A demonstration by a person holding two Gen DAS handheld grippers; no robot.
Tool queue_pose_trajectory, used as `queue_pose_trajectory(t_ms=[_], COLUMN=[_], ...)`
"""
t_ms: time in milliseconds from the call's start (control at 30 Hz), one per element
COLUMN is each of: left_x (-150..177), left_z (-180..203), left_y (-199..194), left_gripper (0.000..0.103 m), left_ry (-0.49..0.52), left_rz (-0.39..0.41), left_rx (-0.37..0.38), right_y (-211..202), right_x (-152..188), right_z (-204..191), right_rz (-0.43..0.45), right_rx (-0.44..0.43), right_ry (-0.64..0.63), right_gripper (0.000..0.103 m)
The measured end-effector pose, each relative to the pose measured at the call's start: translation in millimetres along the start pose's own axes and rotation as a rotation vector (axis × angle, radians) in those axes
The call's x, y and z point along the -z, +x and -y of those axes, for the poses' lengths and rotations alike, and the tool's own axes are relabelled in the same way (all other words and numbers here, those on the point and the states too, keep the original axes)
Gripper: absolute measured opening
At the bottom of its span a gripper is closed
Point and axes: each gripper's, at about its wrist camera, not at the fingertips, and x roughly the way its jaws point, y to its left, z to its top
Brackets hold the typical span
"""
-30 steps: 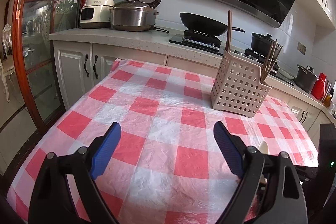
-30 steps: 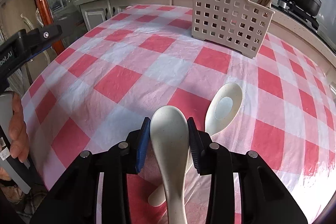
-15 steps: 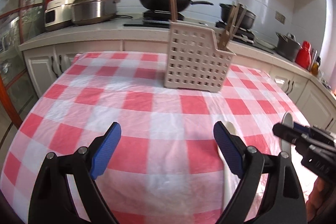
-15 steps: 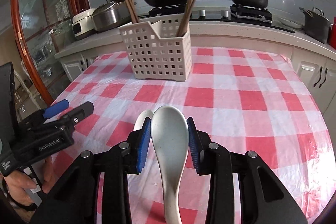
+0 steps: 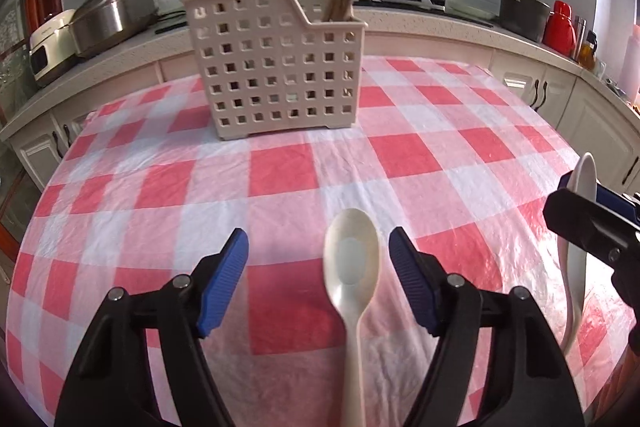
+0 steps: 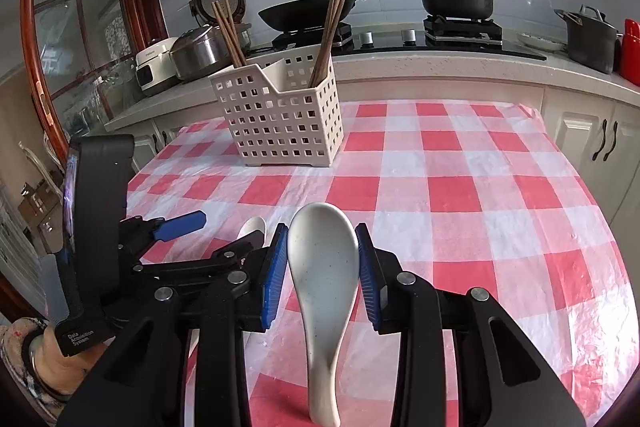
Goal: Organize utensils
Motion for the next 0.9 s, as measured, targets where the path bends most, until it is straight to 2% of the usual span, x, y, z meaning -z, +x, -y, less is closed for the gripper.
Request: queue_pose_trajectory(t_ms=[100,333,700,767,833,900], left_x=[1,-3,-11,-13,-14,-14], left_z=[7,8,-16,-22,-26,-28], left_y=[10,25,-24,-37,-49,-59], left_gripper=[0.065,0.031,0.031,0.031,0.031,0.031], left_ry=[0.011,0.013,-0.043,-0.054,-0.057,-0.047], left_rz=[-0.037,-0.086,0.044,0.074,0.101,0.130], left_rx=[0.015,0.042,0.087,0.088,0.087,0.079], right_y=[1,1,-4,-7,-11,-12], right_x=[1,2,-6,-10,-14,-17], right_z=[4,5,-9,-12,-15,-19], right_rz=[-0.001,-0.005,0.018,0.034,0.050,0.056], right_rx=[0.002,0.004,0.005,0.004,0.005,0.006], right_ry=[0.006,0.013,-0.013,-0.018,-0.020,-0.032], right_gripper=[0.032,0.031,0.030,0.027,0.015,0.015])
